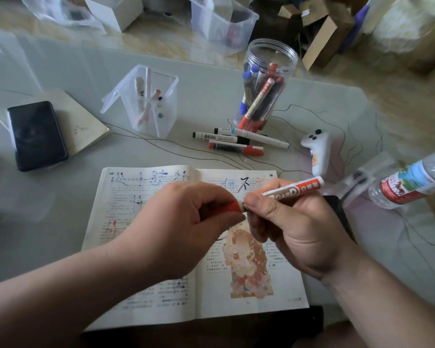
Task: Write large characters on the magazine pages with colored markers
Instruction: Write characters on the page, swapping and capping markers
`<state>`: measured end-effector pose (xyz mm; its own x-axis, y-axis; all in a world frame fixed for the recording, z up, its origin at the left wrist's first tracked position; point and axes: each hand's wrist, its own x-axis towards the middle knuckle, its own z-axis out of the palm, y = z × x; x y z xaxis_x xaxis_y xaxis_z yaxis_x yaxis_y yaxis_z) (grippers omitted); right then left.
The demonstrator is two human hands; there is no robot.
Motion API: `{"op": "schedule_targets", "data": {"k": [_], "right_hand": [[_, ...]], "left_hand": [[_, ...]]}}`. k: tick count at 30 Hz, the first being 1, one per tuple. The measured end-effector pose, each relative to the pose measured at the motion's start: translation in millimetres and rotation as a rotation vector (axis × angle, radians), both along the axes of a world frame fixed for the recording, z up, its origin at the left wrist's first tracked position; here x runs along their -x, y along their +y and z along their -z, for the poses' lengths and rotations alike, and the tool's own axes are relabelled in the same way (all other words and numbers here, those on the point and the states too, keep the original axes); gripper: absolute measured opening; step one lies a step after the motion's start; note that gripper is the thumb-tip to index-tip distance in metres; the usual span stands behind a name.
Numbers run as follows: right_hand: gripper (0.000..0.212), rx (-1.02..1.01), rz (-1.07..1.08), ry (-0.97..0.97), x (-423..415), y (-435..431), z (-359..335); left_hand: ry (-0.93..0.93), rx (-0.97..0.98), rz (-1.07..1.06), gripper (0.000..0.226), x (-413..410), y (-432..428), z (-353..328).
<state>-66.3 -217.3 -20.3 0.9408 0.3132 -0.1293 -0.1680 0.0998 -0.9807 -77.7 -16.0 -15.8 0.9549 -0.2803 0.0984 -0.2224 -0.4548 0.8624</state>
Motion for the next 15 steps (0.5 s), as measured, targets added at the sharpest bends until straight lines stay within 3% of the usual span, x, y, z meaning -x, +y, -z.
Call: {"op": "schedule_targets", "data": {"k": [10, 15], "right_hand": [[0.022, -0.037, 0.025, 0.115, 5, 10, -3], [0.022, 0.027, 0.071, 0.173, 2, 12, -11]], "left_hand": [[-0.254, -0.1, 0.0, 0.003, 4, 1, 1], [-0.253, -0.126, -0.019, 0.011, 3, -5, 6]]}}
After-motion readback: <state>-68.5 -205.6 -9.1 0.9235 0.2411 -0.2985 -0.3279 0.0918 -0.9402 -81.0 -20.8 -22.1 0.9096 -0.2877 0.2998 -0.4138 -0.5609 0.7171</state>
